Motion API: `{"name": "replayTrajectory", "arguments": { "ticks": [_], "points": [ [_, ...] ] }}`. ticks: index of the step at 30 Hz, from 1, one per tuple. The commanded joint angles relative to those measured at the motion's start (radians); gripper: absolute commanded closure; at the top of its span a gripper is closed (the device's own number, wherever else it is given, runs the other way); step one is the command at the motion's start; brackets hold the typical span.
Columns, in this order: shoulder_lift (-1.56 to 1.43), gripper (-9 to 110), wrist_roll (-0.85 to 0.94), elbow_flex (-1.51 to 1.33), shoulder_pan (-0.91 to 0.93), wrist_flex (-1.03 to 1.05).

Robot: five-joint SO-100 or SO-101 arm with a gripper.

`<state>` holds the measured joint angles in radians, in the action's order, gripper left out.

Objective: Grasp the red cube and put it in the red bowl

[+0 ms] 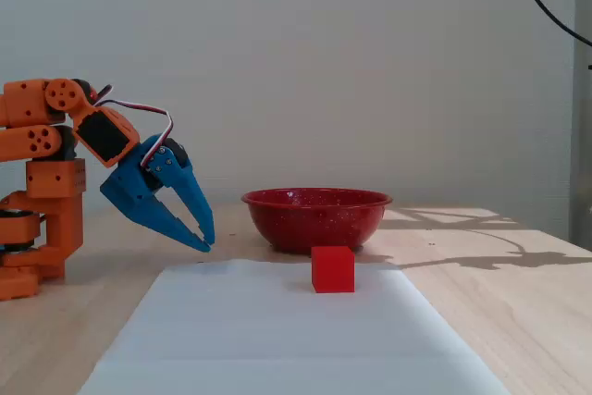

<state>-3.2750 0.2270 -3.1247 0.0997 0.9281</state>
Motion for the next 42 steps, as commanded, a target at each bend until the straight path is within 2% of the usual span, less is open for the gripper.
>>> {"name": "replayTrajectory", "arguments": {
  "ticks": [1, 22, 29, 42],
  "points": [
    [-0.017, 101, -0.021, -0.015, 0.031, -0.005],
    [0.012, 101, -0.041, 0.023, 0.031, 0.011],
    [0.215, 101, -0.08, 0.256, 0.028, 0.038],
    [0.627, 101, -0.161, 0.758, -0.034, 0.215]
  ]
}}
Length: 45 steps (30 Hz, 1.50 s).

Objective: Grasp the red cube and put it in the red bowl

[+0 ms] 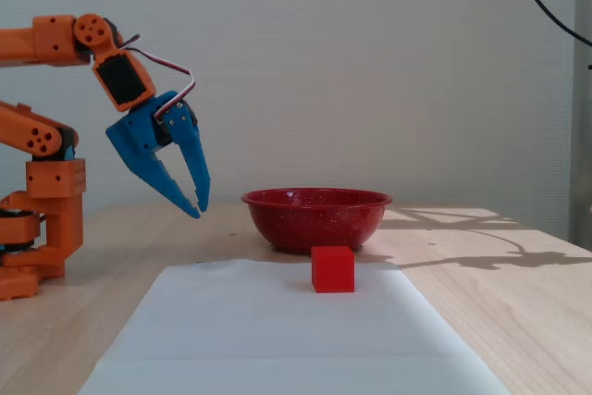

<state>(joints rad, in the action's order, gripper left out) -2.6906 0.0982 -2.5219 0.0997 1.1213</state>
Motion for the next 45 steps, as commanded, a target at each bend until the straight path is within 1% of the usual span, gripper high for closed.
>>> {"name": "replayTrajectory", "arguments": {
  "ticks": [1, 8, 11, 16, 18, 22, 26, 30, 35, 40, 45],
  "points": [
    [0.08, 101, -0.043, 0.193, -0.044, 0.029],
    [0.321, 101, -0.114, 0.446, -0.098, 0.087],
    [0.425, 101, -0.175, 0.561, -0.112, 0.121],
    [0.598, 101, -0.196, 0.762, -0.146, 0.169],
    [0.666, 98, -0.204, 0.838, -0.161, 0.187],
    [0.804, 92, -0.207, 0.994, -0.186, 0.245],
    [0.9, 82, -0.218, 1.083, -0.189, 0.285],
    [0.966, 73, -0.219, 1.112, -0.17, 0.276],
    [1.042, 56, -0.212, 1.127, -0.152, 0.225],
    [1.12, 45, -0.209, 1.16, -0.14, 0.213],
    [1.209, 39, -0.192, 1.212, -0.132, 0.21]
  ]
}}
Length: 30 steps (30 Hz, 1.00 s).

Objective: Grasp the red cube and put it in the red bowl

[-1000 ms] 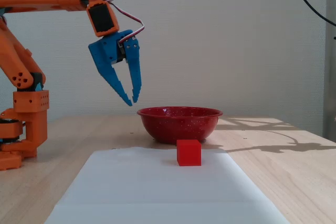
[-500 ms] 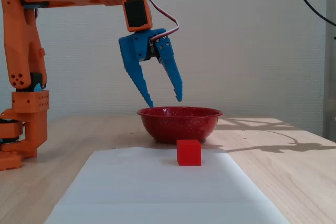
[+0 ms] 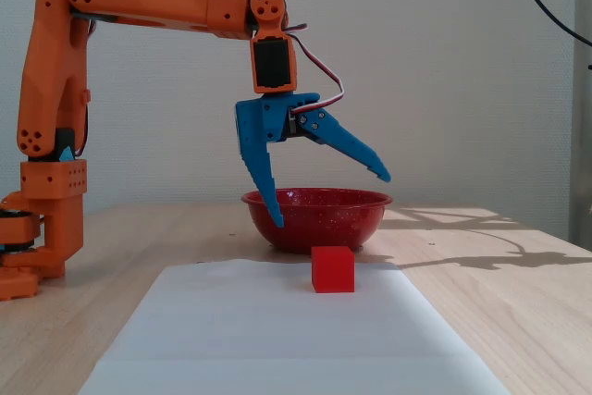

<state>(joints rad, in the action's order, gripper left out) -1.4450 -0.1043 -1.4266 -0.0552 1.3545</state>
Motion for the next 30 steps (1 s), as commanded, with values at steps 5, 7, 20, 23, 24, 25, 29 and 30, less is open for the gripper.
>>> {"name": "replayTrajectory", "arguments": {
  "ticks": [5, 7, 20, 23, 24, 25, 29, 30],
  "points": [
    [0.054, 36, 0.02, 0.189, 0.034, -0.028],
    [0.086, 35, 0.026, 0.222, 0.043, -0.011],
    [0.25, 34, 0.06, 0.336, 0.081, 0.003],
    [0.275, 35, 0.061, 0.345, 0.078, 0.002],
    [0.285, 35, 0.063, 0.348, 0.078, 0.003],
    [0.295, 35, 0.063, 0.353, 0.077, 0.002],
    [0.328, 35, 0.063, 0.371, 0.072, -0.005],
    [0.336, 35, 0.061, 0.374, 0.069, -0.008]
  ]
}}
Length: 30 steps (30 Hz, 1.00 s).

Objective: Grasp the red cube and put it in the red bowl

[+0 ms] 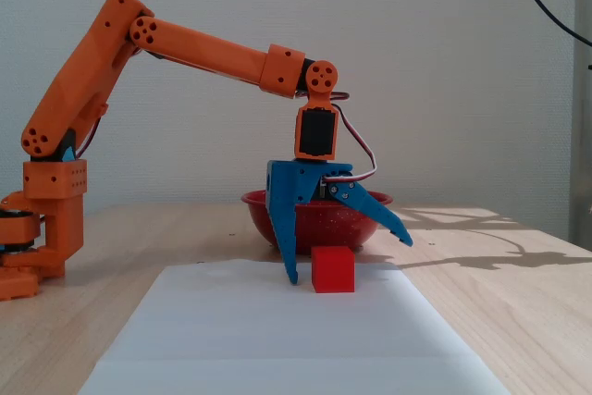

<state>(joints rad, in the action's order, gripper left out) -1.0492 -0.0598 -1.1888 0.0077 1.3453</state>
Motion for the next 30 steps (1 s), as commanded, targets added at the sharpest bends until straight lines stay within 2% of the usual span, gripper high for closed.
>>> {"name": "replayTrajectory", "arguments": {
  "ticks": [1, 30],
  "points": [
    [-0.057, 35, 0.015, 0.14, 0.003, -0.003],
    [-0.009, 35, -0.026, 0.259, -0.08, 0.092]
  ]
}}
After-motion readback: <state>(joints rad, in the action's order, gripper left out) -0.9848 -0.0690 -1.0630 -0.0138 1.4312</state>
